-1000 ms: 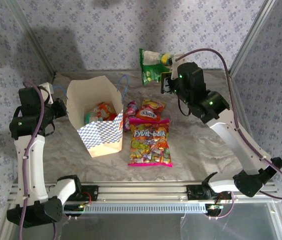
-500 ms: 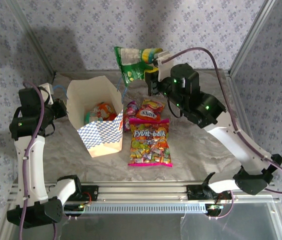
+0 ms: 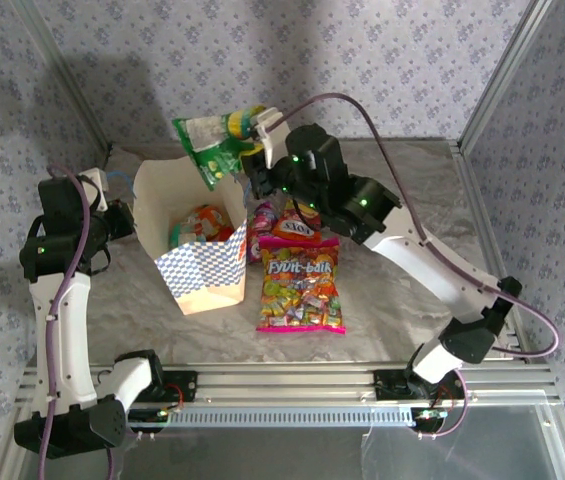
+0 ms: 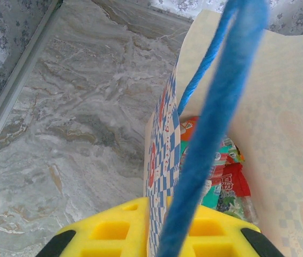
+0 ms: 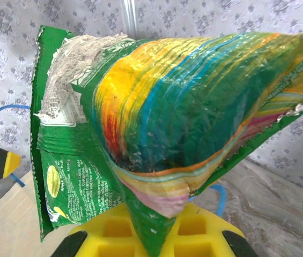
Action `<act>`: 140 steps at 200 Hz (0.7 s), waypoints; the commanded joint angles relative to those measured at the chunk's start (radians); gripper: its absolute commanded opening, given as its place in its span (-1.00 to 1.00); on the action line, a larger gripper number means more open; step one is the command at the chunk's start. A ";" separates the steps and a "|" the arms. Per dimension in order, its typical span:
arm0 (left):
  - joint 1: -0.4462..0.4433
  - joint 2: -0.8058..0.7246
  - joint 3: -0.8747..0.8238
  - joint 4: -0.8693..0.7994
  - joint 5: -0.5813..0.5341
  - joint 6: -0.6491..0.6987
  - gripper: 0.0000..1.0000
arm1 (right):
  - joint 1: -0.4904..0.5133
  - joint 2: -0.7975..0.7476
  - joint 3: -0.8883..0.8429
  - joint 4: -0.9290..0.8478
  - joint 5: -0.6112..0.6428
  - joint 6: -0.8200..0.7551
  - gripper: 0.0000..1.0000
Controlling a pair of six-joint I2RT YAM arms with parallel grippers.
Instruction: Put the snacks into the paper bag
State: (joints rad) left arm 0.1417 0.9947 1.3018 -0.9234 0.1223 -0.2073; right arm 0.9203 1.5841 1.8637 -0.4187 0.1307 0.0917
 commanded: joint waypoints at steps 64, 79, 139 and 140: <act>-0.004 -0.015 -0.004 -0.006 0.002 0.036 -0.67 | 0.061 0.161 0.206 -0.077 -0.043 0.019 -1.00; -0.004 -0.018 -0.007 -0.006 0.001 0.039 -0.67 | 0.070 0.190 0.232 -0.095 -0.049 0.024 -1.00; -0.003 -0.023 -0.002 -0.012 -0.004 0.051 -0.67 | 0.089 0.285 0.314 -0.145 -0.039 0.064 -1.00; -0.003 -0.024 -0.002 -0.012 -0.005 0.052 -0.67 | 0.088 0.287 0.316 -0.147 -0.040 0.066 -1.00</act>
State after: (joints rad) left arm 0.1417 0.9947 1.3003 -0.9237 0.1219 -0.1761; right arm 1.0035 1.8431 2.0949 -0.5549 0.0818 0.1200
